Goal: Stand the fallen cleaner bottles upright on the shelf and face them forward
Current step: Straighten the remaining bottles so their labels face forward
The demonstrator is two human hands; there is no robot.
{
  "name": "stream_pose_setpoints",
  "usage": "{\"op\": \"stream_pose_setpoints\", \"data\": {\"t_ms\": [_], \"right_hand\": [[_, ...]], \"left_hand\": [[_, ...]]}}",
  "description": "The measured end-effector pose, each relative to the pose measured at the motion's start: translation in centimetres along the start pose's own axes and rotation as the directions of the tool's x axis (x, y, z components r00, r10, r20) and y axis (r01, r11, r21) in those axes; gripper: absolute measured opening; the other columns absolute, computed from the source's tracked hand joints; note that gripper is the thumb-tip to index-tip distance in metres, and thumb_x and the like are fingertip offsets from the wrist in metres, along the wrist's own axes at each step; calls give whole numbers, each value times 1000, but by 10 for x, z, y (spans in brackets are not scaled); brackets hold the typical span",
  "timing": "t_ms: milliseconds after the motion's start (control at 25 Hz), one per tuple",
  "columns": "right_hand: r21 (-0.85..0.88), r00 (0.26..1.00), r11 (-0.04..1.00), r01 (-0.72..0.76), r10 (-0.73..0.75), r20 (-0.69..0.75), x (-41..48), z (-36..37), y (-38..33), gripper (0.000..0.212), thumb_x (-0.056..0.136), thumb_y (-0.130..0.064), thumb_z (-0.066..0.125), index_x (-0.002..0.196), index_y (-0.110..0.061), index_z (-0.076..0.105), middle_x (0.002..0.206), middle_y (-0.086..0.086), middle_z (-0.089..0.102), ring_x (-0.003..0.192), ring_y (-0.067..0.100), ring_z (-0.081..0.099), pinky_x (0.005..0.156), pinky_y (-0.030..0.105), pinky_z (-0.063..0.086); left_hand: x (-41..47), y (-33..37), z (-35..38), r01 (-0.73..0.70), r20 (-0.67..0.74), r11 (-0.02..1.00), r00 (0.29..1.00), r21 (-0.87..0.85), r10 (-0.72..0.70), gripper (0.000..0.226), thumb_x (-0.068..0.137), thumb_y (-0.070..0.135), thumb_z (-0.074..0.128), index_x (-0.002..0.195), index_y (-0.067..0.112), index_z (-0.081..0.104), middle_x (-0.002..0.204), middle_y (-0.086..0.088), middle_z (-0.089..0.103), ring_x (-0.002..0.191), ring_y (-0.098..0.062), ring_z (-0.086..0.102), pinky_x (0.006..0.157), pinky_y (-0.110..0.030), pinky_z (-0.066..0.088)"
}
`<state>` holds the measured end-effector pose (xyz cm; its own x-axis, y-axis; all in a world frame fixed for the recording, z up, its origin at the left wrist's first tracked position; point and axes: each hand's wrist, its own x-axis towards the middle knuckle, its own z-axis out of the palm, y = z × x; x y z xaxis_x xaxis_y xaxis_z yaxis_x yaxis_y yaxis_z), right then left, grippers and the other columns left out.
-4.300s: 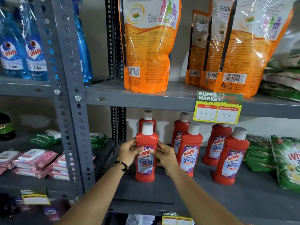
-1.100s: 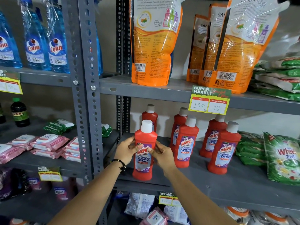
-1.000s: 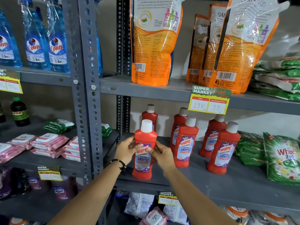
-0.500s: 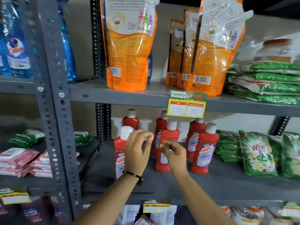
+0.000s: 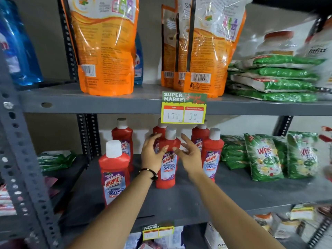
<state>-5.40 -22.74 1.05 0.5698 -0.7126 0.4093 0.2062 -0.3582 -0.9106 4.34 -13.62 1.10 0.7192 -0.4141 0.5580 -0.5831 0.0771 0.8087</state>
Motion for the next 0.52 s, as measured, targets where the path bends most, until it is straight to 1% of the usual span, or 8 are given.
{"op": "stream_pose_setpoints", "data": {"t_ms": [120,160,240,280,320,360,440,520], "right_hand": [[21,989,996,-81,78,122,9,-4,13,64,83,-2,64,140,-14,37,123,-4,53,92,-3,57,67,4,50],[38,979,993,-113,105,176,12,-5,20,66,83,-2,65,141,-14,35,124,0,56,96,4,61,73,12,54],[52,966,990,-132,116,233,17,-5,34,67,80,-7,69,139,-17,38,128,11,60,109,26,63,89,38,56],[57,959,987,-147,128,252,20,-4,41,69,79,-10,71,138,-19,38,128,14,60,114,31,60,93,47,53],[65,953,983,-172,149,266,22,-4,44,69,78,-10,71,138,-22,38,128,15,60,116,31,59,94,49,52],[67,949,979,-191,167,267,24,-3,46,68,79,-8,70,138,-22,39,124,13,63,113,26,61,92,46,54],[52,948,976,-214,195,250,27,-3,49,60,82,-4,67,133,-23,43,107,1,68,94,-1,66,78,23,57],[33,951,975,-218,205,229,30,-1,50,58,83,-3,65,131,-28,44,93,-10,66,77,-12,62,65,12,52]], "left_hand": [[-4,-13,9,235,87,956,971,-175,-222,65,75,5,69,132,14,40,124,-1,52,115,-17,50,98,-31,41],[-7,-18,11,287,120,935,956,-207,-267,66,75,4,69,133,13,38,123,-1,52,115,-18,51,98,-32,42],[-7,-27,15,340,137,916,939,-211,-317,62,76,5,68,132,11,42,126,-7,56,116,-22,54,101,-39,44],[-6,-29,16,352,130,914,935,-202,-331,59,76,5,68,130,10,44,126,-11,58,115,-24,55,101,-42,45],[-5,-29,16,361,121,913,931,-189,-343,55,77,3,67,128,8,47,124,-13,59,112,-25,57,98,-40,47],[-4,-27,17,369,113,914,929,-170,-354,50,78,1,65,125,6,49,121,-15,60,107,-24,58,91,-32,50],[-1,-26,18,362,118,926,929,-106,-349,42,79,0,63,120,3,53,114,-18,63,96,-19,58,71,-10,51],[1,-28,19,334,104,941,939,-57,-327,39,79,0,63,117,2,56,110,-20,65,92,-18,58,63,0,46]]}}
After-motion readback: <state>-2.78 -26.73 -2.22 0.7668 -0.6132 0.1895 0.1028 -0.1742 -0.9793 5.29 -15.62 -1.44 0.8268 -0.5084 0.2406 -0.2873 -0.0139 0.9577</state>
